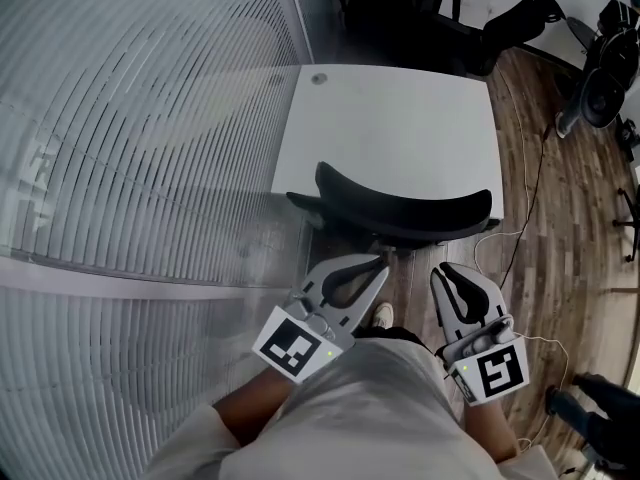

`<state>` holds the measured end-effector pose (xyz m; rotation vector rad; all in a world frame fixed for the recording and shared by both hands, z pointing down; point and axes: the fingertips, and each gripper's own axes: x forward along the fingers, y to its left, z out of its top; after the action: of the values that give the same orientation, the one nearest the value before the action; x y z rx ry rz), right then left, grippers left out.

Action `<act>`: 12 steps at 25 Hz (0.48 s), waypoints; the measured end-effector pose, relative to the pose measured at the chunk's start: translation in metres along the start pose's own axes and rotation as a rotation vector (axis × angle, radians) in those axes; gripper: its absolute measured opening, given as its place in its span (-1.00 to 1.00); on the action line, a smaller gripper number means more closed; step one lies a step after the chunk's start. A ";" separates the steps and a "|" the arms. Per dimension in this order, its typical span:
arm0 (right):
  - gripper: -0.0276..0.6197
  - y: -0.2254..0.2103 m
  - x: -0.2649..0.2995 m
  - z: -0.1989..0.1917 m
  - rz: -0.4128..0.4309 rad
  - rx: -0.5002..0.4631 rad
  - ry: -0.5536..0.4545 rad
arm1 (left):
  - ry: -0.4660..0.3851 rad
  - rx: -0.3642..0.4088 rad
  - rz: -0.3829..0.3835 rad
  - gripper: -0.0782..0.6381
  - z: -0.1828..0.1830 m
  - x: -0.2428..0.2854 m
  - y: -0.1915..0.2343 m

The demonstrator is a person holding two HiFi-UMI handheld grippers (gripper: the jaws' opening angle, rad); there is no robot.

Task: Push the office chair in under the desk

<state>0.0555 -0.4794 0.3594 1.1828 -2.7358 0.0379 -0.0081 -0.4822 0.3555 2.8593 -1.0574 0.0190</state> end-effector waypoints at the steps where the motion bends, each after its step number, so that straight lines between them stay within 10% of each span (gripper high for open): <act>1: -0.74 0.005 0.000 0.004 0.007 0.005 -0.008 | -0.005 -0.003 -0.005 -0.66 0.001 0.001 -0.005; 12: -0.82 0.026 0.000 0.021 0.046 0.031 -0.047 | 0.026 0.061 -0.032 -0.67 0.009 0.003 -0.029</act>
<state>0.0335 -0.4635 0.3400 1.1429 -2.8130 0.0596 0.0127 -0.4630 0.3447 2.9210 -1.0238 0.0878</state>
